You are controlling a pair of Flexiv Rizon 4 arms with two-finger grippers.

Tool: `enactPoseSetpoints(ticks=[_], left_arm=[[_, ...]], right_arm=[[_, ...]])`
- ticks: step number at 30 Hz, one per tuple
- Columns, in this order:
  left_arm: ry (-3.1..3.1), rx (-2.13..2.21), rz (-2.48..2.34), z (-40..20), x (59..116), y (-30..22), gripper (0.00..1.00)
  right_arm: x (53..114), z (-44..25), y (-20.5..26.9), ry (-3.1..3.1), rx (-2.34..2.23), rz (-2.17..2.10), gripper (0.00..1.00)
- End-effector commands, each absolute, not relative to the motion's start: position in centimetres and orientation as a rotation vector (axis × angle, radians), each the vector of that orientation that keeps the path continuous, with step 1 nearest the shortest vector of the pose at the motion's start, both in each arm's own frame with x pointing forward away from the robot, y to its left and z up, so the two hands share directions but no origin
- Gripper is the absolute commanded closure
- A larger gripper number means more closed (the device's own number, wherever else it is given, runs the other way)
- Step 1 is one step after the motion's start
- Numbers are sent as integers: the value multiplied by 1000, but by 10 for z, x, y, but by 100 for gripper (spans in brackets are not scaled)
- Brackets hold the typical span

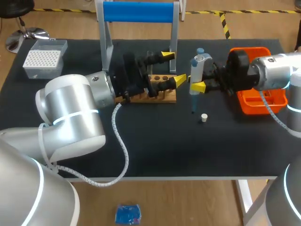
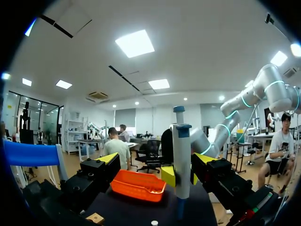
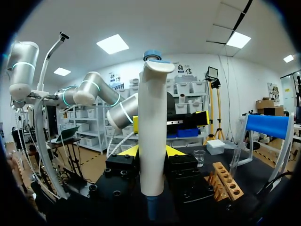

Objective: Invert the test tube, pick up the pipette, mount the tip to pipette, aspirate from beaker and dispense into the tube, eject the tip, return the pipette, and cap with the stopper.

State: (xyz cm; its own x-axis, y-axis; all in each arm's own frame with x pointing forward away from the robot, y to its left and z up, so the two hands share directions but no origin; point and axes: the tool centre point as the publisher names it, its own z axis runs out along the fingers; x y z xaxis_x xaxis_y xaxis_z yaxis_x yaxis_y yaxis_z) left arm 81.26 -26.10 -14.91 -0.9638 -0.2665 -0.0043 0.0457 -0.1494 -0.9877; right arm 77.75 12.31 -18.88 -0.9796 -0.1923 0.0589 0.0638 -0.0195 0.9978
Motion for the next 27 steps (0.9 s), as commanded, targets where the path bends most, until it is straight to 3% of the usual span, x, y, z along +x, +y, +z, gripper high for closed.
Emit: enactPoseSetpoints(ticks=[1,27], left_arm=[[1894,-263,-2215,-149,811,-264,0],[2048,-299,-2099,-139,813,-284,0]], right_arm=[[779,-191,129,-2066,131,-2117,100],[779,-191,129,-2066,131,-2117,100]])
